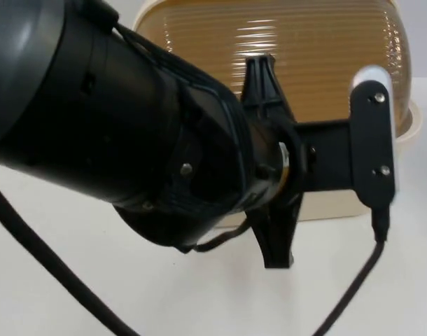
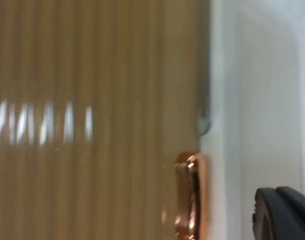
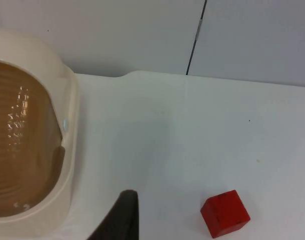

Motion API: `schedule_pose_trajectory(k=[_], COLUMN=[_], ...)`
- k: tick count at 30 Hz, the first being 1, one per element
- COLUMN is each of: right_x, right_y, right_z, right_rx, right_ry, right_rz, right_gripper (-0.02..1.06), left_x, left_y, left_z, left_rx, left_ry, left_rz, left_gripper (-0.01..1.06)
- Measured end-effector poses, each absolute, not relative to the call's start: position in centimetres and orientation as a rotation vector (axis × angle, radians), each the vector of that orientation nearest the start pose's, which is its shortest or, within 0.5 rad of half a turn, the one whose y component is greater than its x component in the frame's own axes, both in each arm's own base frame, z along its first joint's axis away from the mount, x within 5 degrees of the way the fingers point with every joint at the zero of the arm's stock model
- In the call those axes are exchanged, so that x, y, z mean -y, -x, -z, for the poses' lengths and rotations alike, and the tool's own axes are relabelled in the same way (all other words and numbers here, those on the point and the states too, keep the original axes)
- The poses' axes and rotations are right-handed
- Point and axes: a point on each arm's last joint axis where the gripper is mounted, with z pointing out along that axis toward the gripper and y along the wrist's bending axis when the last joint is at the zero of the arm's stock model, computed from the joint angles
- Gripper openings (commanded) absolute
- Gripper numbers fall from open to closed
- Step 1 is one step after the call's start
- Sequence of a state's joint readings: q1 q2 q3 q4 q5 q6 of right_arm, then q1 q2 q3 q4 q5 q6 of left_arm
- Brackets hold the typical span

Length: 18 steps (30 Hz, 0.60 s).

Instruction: Open the box lid with the left hand, place the block into the box with the right hand, then close the box lid with the left hand.

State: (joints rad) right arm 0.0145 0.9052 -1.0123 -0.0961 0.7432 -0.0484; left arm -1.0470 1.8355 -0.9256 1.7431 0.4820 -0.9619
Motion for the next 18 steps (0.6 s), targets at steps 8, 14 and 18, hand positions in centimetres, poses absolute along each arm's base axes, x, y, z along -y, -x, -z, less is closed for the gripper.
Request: schedule_pose_trajectory(k=[8, 14, 18], right_x=[0.3, 0.3, 0.3], right_y=[-17.5, -17.5, -17.5], right_z=[-39.2, -39.2, -39.2], right_rx=[-2.116, -2.116, -2.116], right_ry=[0.103, 0.104, 0.104], right_rz=[0.131, 0.133, 0.133], right_gripper=[1.05, 1.05, 1.05], left_x=[30.2, 31.0, 31.0], left_y=[-22.4, -22.9, -22.9], left_z=[-16.3, -17.4, -17.3], left_rx=[-1.495, -1.47, -1.467], left_ry=[-1.64, -1.608, -1.611], left_rz=[-0.449, -0.448, -0.45], left_gripper=[0.0, 0.0, 0.0])
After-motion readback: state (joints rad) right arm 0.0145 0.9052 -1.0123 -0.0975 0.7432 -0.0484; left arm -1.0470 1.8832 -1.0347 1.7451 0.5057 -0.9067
